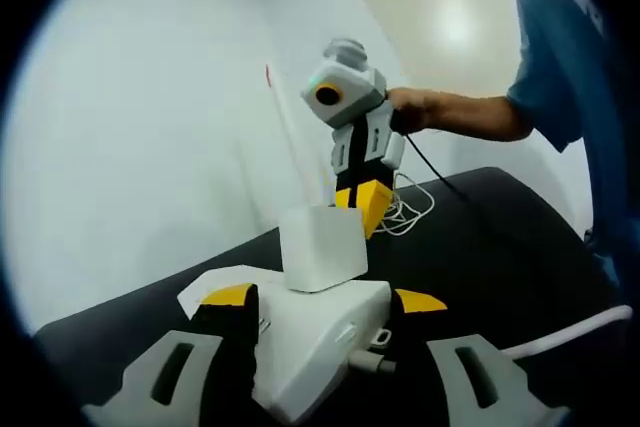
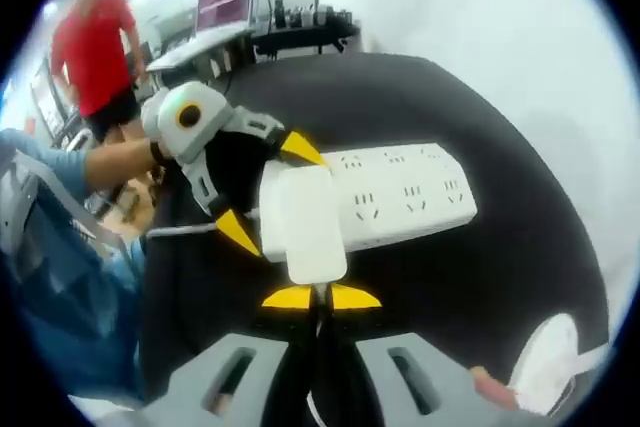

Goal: Insert the desk lamp plug into the socket, turn on the power strip switch, turn on the lamp switch, then turn off the lamp switch, turn off the power strip switch, and remove the plug from the socket.

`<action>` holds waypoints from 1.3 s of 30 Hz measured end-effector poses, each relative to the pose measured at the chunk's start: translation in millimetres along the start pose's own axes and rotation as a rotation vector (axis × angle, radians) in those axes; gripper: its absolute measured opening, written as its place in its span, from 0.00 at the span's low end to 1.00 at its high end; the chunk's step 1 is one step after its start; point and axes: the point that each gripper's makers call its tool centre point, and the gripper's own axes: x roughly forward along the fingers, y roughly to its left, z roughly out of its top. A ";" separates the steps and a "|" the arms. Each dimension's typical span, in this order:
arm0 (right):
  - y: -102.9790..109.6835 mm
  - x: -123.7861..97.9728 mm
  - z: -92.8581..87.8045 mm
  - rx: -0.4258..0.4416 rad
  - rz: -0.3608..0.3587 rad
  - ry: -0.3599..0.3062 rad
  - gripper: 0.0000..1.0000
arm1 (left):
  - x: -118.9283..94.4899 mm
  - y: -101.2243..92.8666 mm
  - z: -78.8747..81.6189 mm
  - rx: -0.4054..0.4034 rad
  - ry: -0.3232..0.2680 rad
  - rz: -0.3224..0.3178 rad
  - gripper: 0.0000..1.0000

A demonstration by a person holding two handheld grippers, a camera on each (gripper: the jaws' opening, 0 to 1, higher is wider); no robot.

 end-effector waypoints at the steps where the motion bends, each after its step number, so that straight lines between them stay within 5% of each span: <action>1: 0.6 1.0 0.1 -0.001 0.001 -0.001 0.05 | -0.1 0.2 0.0 0.000 0.000 0.000 0.50; 11: 1.3 0.1 2.5 -0.109 -0.007 0.009 0.08 | -1.1 2.2 -0.1 -0.010 -0.005 0.000 0.50; 16: 7.4 -0.2 -0.5 -0.123 0.020 0.034 0.31 | -1.4 2.7 0.1 -0.019 -0.007 0.005 0.51; 27: 1.3 -20.9 24.5 -0.135 0.014 -0.044 0.50 | -1.3 3.5 -0.4 -0.028 -0.009 0.006 0.51; 33: -5.5 -19.0 26.2 -0.204 -0.017 0.003 0.63 | -0.8 3.8 -0.5 -0.030 -0.009 0.006 0.51; 39: -4.6 -15.2 29.4 -0.228 -0.031 0.029 0.64 | 0.1 2.9 0.1 -0.031 -0.010 0.006 0.51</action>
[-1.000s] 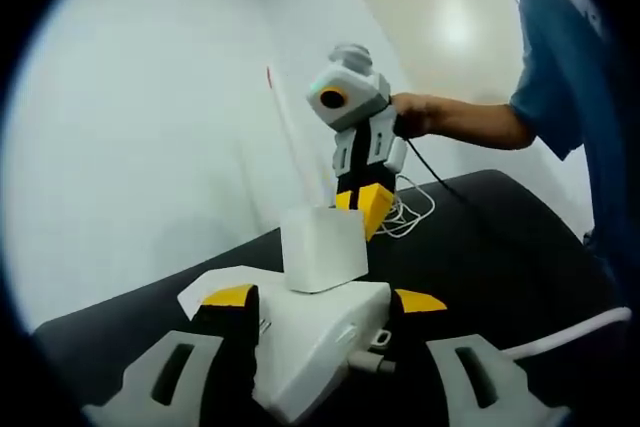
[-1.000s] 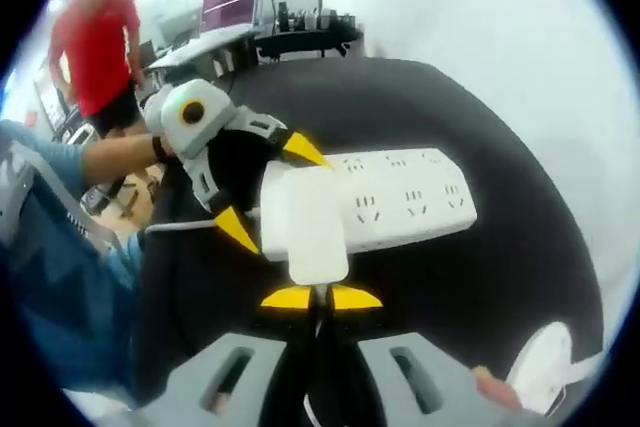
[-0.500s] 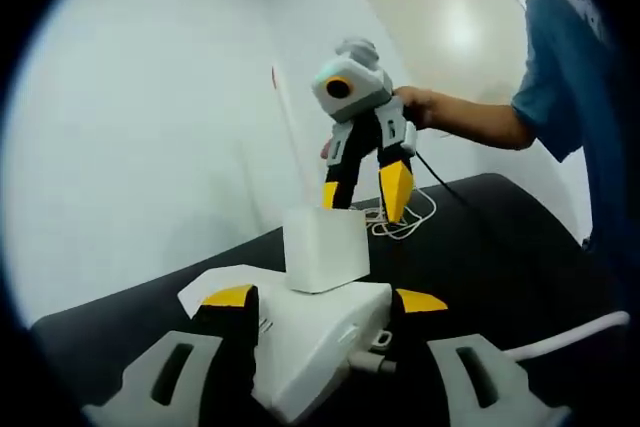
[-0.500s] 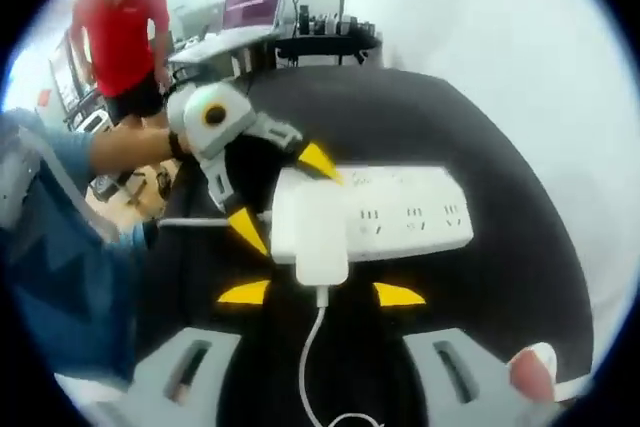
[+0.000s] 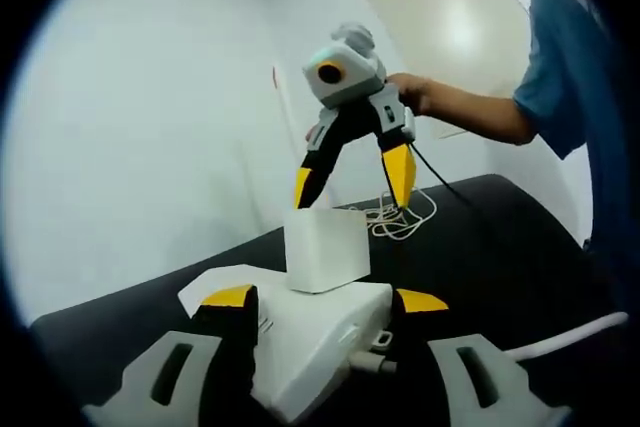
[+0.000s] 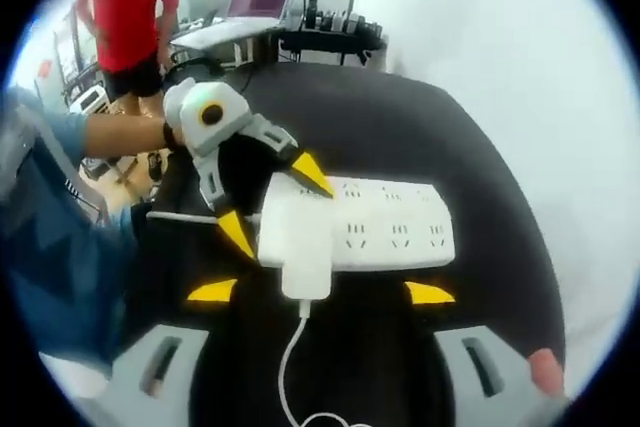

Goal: Insert the desk lamp plug into the socket, turn on the power strip switch, turn on the lamp switch, then turn off the lamp switch, turn off the power strip switch, and remove the plug from the socket.

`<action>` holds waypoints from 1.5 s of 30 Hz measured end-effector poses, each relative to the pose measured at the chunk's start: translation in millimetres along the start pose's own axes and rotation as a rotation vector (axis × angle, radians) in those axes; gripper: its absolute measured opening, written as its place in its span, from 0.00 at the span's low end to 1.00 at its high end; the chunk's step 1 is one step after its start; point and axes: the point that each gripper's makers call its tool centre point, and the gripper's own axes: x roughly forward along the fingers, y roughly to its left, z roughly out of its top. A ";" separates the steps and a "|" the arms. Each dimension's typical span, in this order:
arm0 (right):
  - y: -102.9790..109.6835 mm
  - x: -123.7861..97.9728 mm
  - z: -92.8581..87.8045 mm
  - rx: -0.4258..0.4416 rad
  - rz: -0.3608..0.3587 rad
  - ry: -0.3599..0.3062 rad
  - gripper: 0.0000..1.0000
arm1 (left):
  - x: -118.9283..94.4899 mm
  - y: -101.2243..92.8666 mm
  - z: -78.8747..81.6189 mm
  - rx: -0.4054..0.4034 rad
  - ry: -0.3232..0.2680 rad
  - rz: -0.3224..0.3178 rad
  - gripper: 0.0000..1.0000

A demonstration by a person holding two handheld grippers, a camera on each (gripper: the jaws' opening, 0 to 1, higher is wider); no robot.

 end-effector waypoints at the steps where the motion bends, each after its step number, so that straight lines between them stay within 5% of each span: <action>1: 0.7 0.6 1.3 0.000 0.000 0.000 0.64 | 0.1 -0.1 0.0 -0.001 0.000 0.000 0.51; 14: 11.6 17.2 6.5 -0.005 0.039 0.080 0.63 | 0.8 -0.8 0.3 -0.003 -0.001 -0.001 0.51; 34: 15.5 28.4 7.2 0.025 0.076 0.101 0.56 | 0.3 -5.1 3.7 -0.007 -0.003 0.000 0.52; 41: 22.1 33.1 12.1 0.042 0.109 0.103 0.40 | 0.2 -3.6 2.9 -0.009 -0.002 0.000 0.53; 45: 16.9 38.5 3.6 0.003 0.079 0.167 0.38 | 0.0 -3.6 3.0 -0.009 -0.003 0.000 0.53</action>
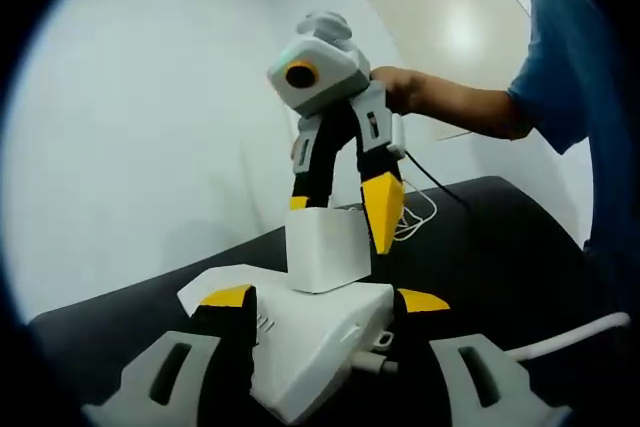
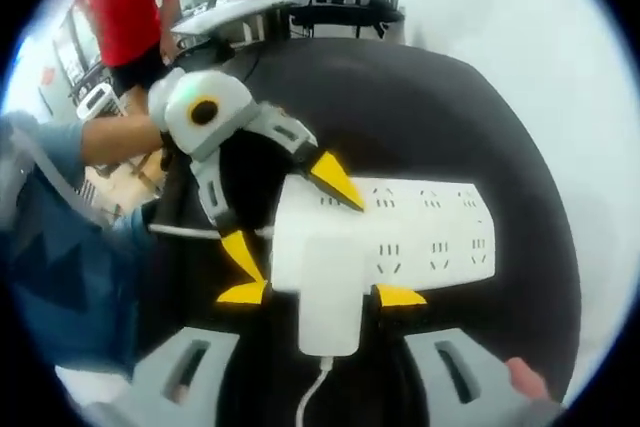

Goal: Insert the desk lamp plug into the socket, turn on the power strip switch, turn on the lamp switch, then turn off the lamp switch, turn off the power strip switch, and remove the plug from the socket.

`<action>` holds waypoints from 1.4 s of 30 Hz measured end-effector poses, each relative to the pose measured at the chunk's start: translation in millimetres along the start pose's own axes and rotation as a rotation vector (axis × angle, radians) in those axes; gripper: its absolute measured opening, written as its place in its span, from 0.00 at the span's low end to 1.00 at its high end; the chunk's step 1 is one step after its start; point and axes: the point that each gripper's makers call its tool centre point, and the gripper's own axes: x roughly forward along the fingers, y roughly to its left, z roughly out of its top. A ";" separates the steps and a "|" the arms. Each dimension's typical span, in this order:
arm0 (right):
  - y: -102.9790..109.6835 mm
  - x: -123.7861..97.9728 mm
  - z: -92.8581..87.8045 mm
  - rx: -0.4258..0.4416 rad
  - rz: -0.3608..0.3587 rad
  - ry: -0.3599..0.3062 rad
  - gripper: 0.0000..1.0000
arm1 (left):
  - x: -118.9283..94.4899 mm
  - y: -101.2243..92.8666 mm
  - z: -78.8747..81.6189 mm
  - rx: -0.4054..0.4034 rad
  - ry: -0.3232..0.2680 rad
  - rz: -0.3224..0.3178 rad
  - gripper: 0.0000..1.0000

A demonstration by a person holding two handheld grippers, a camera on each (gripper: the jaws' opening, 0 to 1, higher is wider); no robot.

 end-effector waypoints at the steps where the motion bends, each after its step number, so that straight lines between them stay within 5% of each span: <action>1: -2.5 1.2 -4.8 -0.021 -0.011 0.035 0.35 | 0.0 -0.2 0.1 0.000 0.000 0.000 0.53; 24: -3.1 8.7 -7.0 -0.046 -0.024 0.027 0.28 | 0.9 1.4 -0.3 -0.002 -0.002 0.000 0.53; 38: -4.6 4.8 -1.5 0.042 -0.012 0.140 0.25 | 1.1 0.8 -0.9 0.002 0.008 0.008 0.53; 42: -7.1 3.6 -3.0 0.016 -0.014 0.253 0.25 | 0.7 1.6 -2.1 0.009 0.013 0.011 0.53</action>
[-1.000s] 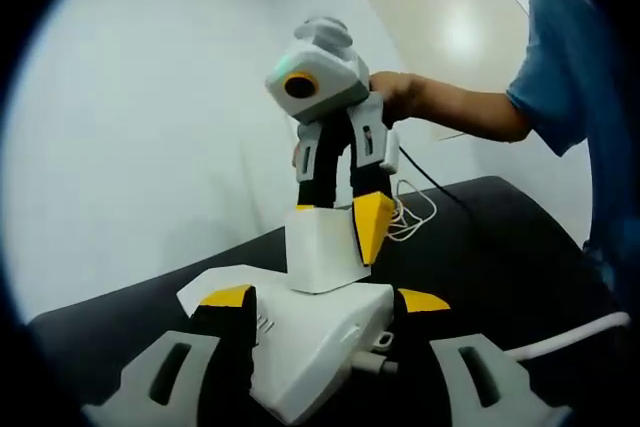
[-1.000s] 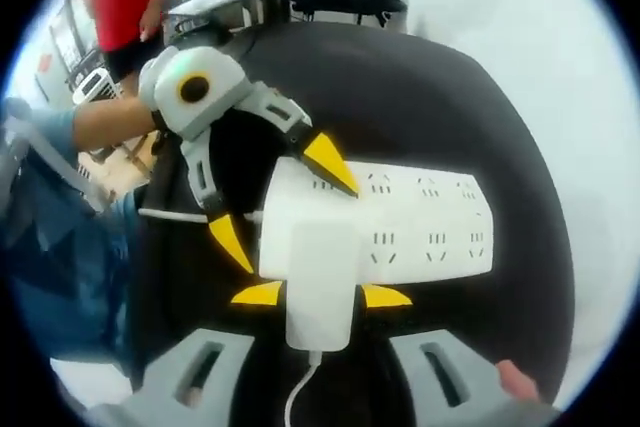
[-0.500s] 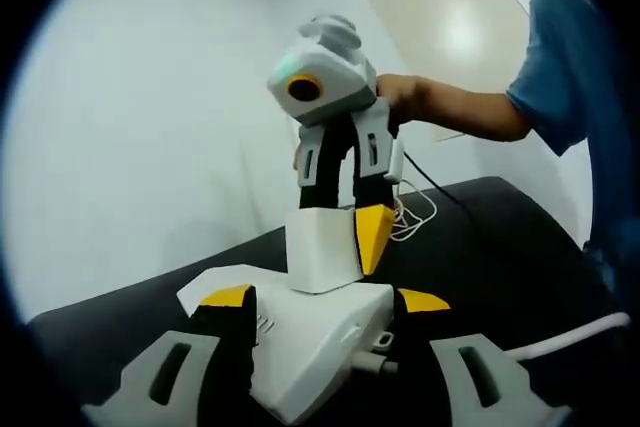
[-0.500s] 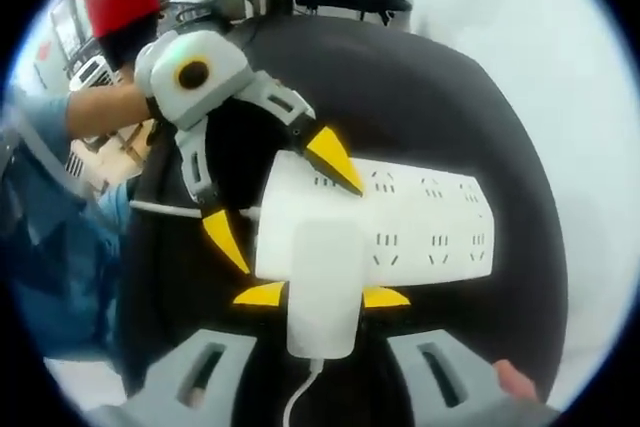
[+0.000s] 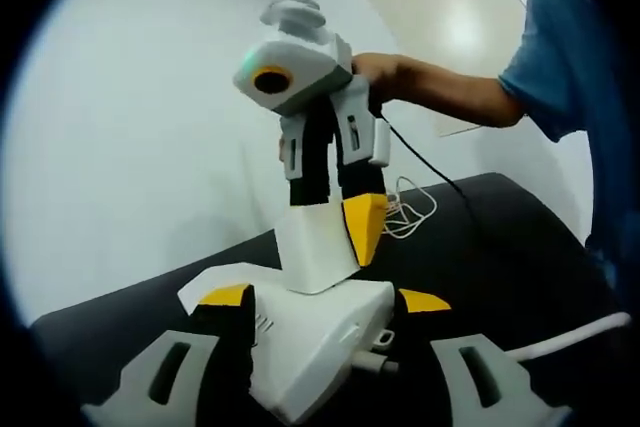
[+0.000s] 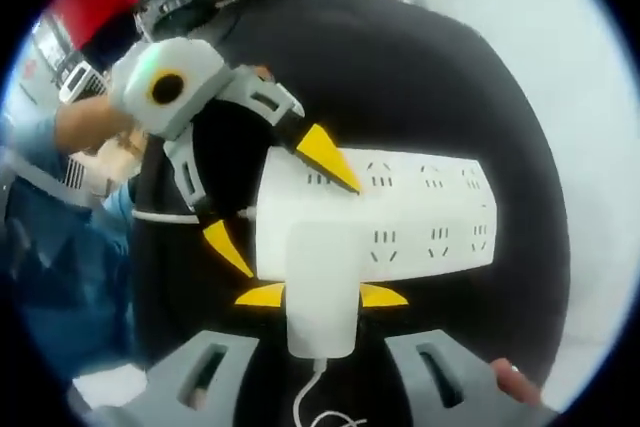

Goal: Insert the desk lamp plug into the socket, turn on the power strip switch, turn on the lamp switch, then turn off the lamp switch, turn off the power strip switch, and remove the plug from the socket.

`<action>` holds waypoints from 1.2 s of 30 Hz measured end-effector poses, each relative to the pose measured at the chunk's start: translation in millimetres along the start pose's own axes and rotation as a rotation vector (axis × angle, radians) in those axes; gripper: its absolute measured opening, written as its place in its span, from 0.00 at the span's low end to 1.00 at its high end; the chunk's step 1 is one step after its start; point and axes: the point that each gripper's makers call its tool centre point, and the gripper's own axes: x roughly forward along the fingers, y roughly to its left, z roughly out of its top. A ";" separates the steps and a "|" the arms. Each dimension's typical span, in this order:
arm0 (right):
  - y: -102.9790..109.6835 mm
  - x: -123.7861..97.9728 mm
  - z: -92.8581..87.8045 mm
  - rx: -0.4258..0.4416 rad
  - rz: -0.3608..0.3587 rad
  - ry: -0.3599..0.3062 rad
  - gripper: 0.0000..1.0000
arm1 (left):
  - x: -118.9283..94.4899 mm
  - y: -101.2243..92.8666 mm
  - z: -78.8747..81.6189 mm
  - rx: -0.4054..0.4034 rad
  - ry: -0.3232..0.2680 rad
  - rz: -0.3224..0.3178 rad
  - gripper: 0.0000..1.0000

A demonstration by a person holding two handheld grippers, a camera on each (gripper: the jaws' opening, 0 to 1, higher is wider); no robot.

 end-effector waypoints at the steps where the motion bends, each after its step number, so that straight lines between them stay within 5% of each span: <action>1: 1.2 0.8 4.5 0.020 -0.007 -0.002 0.25 | 0.0 -0.1 -0.2 0.001 0.002 0.001 0.54; 8: 3.1 -3.9 3.3 0.014 0.010 0.033 0.25 | -0.5 4.7 -3.8 0.006 0.005 0.004 0.54; 17: 1.9 4.3 -5.6 0.052 0.005 -0.164 0.25 | 0.4 7.0 -6.4 0.011 0.002 -0.003 0.54; 21: 0.0 6.5 -9.3 0.054 0.007 -0.175 0.25 | 0.5 8.9 -7.8 0.012 0.002 -0.002 0.54; 32: 1.9 1.3 0.6 0.058 0.021 -0.156 0.25 | 0.7 6.4 -6.1 0.012 0.004 0.001 0.54; 36: 1.4 -0.3 1.5 0.037 0.019 -0.074 0.25 | 0.6 5.3 -5.3 0.010 0.006 0.003 0.54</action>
